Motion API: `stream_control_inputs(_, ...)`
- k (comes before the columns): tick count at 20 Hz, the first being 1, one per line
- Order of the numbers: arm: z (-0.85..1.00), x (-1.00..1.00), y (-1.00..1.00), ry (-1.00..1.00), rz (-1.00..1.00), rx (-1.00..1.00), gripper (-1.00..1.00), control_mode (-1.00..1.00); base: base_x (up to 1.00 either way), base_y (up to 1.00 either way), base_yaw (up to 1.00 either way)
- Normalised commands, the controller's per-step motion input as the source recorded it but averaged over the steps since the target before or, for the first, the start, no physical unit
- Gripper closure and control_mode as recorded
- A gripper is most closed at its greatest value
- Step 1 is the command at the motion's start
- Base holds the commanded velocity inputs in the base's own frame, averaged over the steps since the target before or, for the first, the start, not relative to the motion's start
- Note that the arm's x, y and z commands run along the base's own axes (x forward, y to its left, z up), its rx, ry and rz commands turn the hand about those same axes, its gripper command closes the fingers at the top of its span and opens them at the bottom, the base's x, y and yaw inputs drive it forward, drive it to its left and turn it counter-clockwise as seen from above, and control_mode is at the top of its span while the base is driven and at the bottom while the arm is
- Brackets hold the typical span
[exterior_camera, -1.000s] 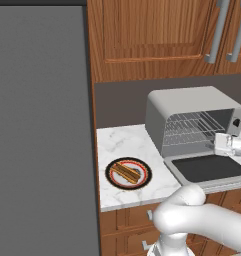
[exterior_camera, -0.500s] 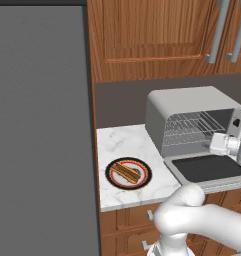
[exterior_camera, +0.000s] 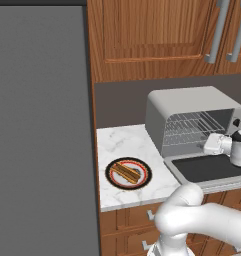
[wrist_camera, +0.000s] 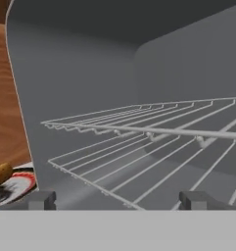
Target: Open the toaster oven door. Place the hotdog bun on the bottom rack in the toaster oven and place the chicken drumstick on the top rack.
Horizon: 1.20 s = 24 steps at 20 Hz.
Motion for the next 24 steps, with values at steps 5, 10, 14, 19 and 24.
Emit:
stream_control_inputs(5,-0.10,0.24,0.00,0.05,-0.03,-0.01,-1.00,-1.00,0.00,0.00,0.00)
stream_control_inputs(10,-0.11,0.25,0.00,0.04,-0.03,0.00,-1.00,-1.00,0.00,0.00,0.00)
stream_control_inputs(14,-0.16,0.22,0.00,0.00,-0.02,0.00,-1.00,-1.00,0.00,0.00,0.00)
stream_control_inputs(19,-0.21,0.16,0.00,0.00,-0.03,0.00,-1.00,-1.00,0.00,0.00,0.00)
stream_control_inputs(24,-0.30,0.02,0.00,0.02,-0.04,0.00,-1.00,-1.00,0.00,0.00,0.00)
